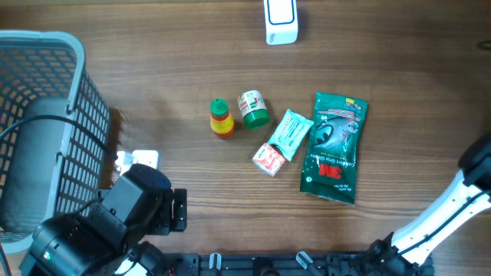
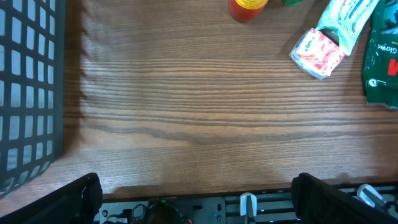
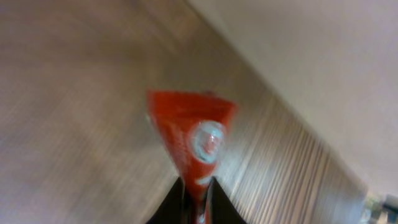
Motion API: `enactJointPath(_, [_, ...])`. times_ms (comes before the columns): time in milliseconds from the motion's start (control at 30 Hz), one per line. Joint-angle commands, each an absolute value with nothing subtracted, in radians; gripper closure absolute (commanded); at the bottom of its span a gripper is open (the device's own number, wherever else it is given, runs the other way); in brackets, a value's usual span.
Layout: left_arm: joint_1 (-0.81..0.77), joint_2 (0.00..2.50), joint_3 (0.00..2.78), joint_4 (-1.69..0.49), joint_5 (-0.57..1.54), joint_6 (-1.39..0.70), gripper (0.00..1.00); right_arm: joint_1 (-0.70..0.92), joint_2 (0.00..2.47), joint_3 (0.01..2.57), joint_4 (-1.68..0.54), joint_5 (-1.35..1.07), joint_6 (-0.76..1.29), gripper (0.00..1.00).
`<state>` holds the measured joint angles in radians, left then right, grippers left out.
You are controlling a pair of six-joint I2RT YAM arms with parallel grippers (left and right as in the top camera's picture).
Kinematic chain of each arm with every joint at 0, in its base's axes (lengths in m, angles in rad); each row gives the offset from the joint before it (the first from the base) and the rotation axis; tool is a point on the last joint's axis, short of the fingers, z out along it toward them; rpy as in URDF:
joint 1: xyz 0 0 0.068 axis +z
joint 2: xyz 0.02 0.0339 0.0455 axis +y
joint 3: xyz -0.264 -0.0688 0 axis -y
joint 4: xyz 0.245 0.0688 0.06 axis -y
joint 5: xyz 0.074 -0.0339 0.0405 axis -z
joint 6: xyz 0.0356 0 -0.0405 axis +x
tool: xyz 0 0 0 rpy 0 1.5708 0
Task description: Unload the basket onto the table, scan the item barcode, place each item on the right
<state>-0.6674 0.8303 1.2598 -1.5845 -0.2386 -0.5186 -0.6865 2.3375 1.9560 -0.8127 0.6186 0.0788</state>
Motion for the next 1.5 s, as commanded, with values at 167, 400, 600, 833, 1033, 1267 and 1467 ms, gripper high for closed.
enactJointPath(167, [-0.670,0.826,1.256,-1.582,-0.248,-0.536,0.00,-0.740,2.223,2.019,-0.966,0.463,0.291,0.00])
enactJointPath(400, [-0.670,0.826,1.256,-1.583,-0.248,-0.536,0.00,-0.537,2.003,2.019,-1.050,-0.046,0.305,0.00])
enactJointPath(600, [-0.670,0.826,1.256,-1.583,-0.248,-0.536,0.00,-0.247,1.992,1.985,-1.233,-0.123,0.403,0.00])
enactJointPath(833, [-0.670,0.826,1.256,-1.583,-0.248,-0.536,0.00,0.066,1.993,1.818,-1.321,-0.249,0.495,0.01])
enactJointPath(1033, [-0.670,0.826,1.256,-1.582,-0.248,-0.536,0.00,0.207,1.993,1.678,-1.311,-0.285,0.607,0.08])
enactJointPath(1267, [-0.670,0.826,1.256,-1.583,-0.248,-0.536,0.00,0.316,1.993,1.454,-1.055,-0.348,0.688,0.29])
enactJointPath(1467, [-0.670,0.826,1.256,-1.583,-0.248,-0.536,0.00,0.323,1.993,1.339,-0.891,-0.281,0.776,0.40])
